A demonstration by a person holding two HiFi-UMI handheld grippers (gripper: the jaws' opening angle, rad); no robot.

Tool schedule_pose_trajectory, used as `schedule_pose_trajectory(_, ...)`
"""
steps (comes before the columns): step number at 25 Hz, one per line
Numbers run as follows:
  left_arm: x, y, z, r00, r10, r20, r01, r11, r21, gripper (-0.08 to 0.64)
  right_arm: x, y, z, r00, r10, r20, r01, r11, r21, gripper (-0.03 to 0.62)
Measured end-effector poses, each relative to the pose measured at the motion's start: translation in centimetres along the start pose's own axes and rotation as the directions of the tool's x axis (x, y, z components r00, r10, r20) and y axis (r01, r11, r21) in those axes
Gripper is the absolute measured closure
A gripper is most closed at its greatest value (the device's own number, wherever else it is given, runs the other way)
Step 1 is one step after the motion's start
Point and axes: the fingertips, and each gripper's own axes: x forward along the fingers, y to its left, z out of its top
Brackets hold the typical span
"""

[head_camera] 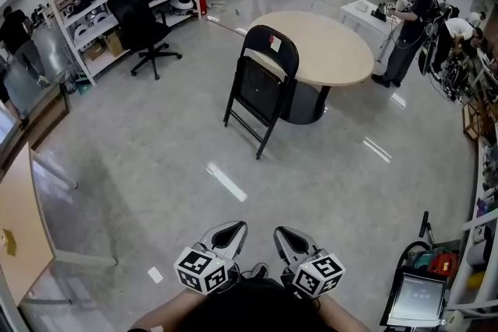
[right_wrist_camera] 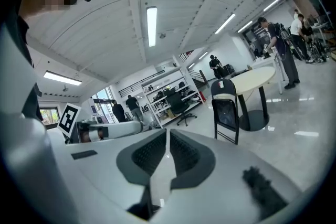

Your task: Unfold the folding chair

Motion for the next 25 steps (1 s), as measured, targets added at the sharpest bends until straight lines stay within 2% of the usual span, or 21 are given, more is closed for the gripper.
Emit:
schedule_pose_trajectory(1,0.1,-0.1,0.0,1.000,0.005,0.001,-0.005,1.000,0.000,0.555,0.0,-0.2,0.2,1.000,0.006,0.002,-0.006,1.000,-0.001,0.569)
schedule_pose_trajectory(5,1.5,-1.5,0.0,1.000,-0.022,-0.012,0.023,0.998,0.056,0.555,-0.1,-1.2,1.2,1.000,0.015,0.016,-0.015,1.000,-0.005,0.569)
schedule_pose_trajectory(9,2.5,-1.3,0.7,1.000,-0.013,-0.012,0.014,0.995,0.099,0.555,0.7,-2.0,1.7,1.000,0.024,0.014,-0.024,1.000,0.006,0.569)
schedule_pose_trajectory(15,4.5,1.0,1.1,1.000,0.001,-0.019,0.000,0.998,0.069,0.555,2.4,-3.9,2.7,1.000,0.003,0.007,-0.003,1.000,-0.004,0.569)
schedule_pose_trajectory(21,9.2,2.6,2.1,0.996,-0.079,-0.048,0.082,0.996,0.047,0.554,4.5,-7.5,4.3,0.998,-0.068,0.003,0.068,0.998,-0.007,0.569)
schedule_pose_trajectory(25,11.9,5.5,4.1,0.994,-0.102,-0.046,0.104,0.994,0.042,0.554,7.6,-9.5,5.9,0.995,-0.095,0.002,0.095,0.995,-0.009,0.569)
